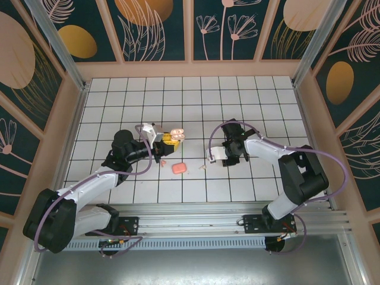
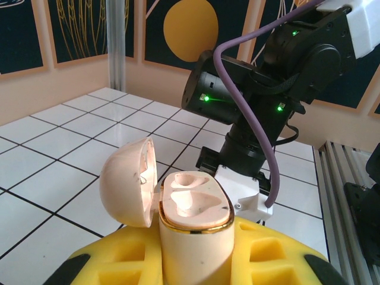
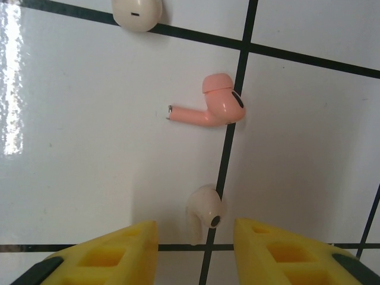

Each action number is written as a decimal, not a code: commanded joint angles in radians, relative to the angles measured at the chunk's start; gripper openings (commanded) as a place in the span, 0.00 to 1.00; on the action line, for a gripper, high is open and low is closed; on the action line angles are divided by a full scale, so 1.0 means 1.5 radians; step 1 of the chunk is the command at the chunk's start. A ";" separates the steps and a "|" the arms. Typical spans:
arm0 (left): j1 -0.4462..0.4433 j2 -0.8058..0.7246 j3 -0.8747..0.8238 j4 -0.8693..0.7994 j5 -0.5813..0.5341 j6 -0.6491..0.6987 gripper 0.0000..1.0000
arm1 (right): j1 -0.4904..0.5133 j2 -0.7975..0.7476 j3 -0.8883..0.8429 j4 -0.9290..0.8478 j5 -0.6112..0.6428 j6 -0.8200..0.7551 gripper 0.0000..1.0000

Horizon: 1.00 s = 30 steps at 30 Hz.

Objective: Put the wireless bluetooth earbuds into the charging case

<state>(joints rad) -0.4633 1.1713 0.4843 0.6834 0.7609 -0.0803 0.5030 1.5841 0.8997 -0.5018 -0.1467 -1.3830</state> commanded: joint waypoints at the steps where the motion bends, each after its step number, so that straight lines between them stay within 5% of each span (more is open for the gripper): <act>1: -0.001 0.000 -0.002 0.006 0.003 0.001 0.17 | -0.005 0.015 0.019 0.007 0.001 -0.011 0.39; 30: -0.001 0.007 0.005 -0.009 0.004 0.012 0.17 | -0.019 0.115 0.083 -0.014 -0.037 0.012 0.32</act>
<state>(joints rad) -0.4633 1.1835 0.4843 0.6720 0.7540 -0.0792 0.4831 1.7390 1.0080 -0.4900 -0.1741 -1.3785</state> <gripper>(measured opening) 0.209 0.326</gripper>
